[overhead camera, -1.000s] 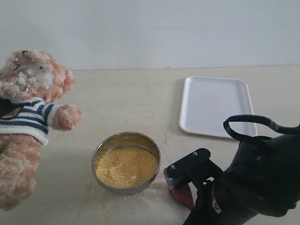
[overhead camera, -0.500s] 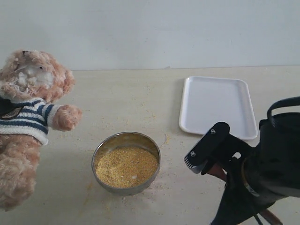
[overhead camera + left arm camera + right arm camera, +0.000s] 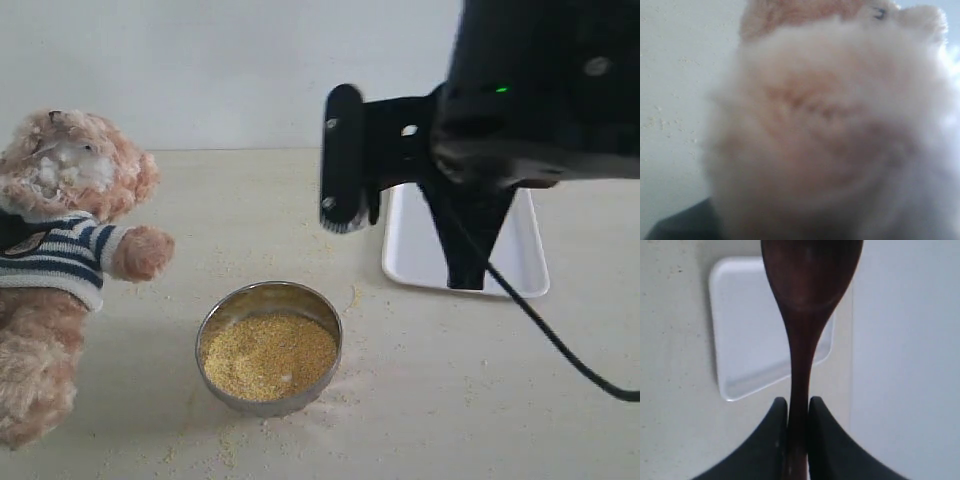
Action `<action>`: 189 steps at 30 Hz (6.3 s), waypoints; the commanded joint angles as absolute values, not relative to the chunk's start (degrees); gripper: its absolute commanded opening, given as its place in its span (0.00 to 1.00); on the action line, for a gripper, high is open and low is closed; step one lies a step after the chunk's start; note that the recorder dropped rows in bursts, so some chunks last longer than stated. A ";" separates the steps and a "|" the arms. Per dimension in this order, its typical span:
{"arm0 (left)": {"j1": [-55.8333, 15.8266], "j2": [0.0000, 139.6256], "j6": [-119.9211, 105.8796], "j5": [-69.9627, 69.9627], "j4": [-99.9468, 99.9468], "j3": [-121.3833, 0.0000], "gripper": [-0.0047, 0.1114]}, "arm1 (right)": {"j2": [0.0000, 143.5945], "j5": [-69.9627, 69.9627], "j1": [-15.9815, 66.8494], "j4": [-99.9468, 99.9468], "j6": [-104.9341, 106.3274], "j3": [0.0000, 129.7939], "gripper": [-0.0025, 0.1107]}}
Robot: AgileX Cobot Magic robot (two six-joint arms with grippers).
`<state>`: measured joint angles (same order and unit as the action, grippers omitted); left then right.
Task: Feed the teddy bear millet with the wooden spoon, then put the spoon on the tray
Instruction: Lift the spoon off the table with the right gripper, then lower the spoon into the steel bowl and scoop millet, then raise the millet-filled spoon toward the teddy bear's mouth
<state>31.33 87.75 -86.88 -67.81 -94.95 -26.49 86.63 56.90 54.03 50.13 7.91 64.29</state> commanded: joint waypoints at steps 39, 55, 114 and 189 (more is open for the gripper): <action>31.41 87.36 -86.34 -68.99 -95.33 -26.33 0.08 | 107.57 56.84 68.56 43.85 17.58 66.80 0.02; 31.41 87.36 -86.63 -68.99 -96.06 -26.33 0.08 | 107.57 55.53 66.14 38.70 13.55 67.85 0.02; 31.41 87.36 -86.97 -69.96 -85.61 -17.53 0.08 | 105.81 69.96 50.25 -2.49 28.80 84.11 0.02; 31.41 87.36 -80.13 -66.68 -83.31 -7.31 0.08 | 112.74 67.52 62.84 12.87 22.35 98.87 0.02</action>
<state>31.33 87.36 -79.23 -64.30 -82.83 -7.54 112.93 67.08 61.86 11.49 22.74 98.59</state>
